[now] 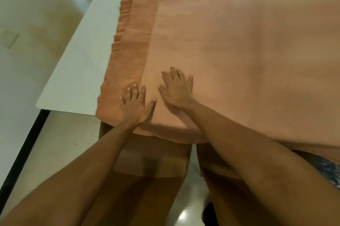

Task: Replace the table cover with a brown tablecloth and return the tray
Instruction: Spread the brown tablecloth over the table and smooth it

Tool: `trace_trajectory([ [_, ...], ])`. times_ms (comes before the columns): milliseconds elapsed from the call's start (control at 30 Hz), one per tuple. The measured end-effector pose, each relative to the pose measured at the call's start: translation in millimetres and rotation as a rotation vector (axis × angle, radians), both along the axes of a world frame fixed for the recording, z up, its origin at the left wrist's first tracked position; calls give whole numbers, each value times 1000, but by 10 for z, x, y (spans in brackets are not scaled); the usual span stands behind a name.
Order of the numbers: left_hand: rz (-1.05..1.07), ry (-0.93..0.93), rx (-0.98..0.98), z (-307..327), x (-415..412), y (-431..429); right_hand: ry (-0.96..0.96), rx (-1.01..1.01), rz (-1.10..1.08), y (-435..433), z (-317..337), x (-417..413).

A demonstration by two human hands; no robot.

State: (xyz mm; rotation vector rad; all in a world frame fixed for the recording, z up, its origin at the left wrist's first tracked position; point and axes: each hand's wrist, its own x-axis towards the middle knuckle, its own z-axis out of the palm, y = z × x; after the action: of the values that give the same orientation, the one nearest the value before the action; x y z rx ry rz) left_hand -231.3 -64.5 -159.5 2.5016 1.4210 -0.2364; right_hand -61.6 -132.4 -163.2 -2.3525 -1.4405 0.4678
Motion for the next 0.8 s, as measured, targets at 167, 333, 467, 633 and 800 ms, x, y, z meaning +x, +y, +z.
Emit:
trace_trajectory([
  [167, -105, -56, -22, -87, -459, 443, -35, -77, -169, 481, -90, -598],
  [333, -180, -78, -86, -160, -855, 879, -115, -145, -282, 866, -103, -1185],
  [467, -253, -90, -108, -159, -1369, 1338, -154, -185, -288, 1218, -93, -1620],
  [633, -297, -62, -165, -81, -1949, 1763, -142, -219, -280, 1656, -75, -2166],
  [800, -332, 13, -202, -4, -2306, 2120, -78, -320, -263, 2050, -14, -2449],
])
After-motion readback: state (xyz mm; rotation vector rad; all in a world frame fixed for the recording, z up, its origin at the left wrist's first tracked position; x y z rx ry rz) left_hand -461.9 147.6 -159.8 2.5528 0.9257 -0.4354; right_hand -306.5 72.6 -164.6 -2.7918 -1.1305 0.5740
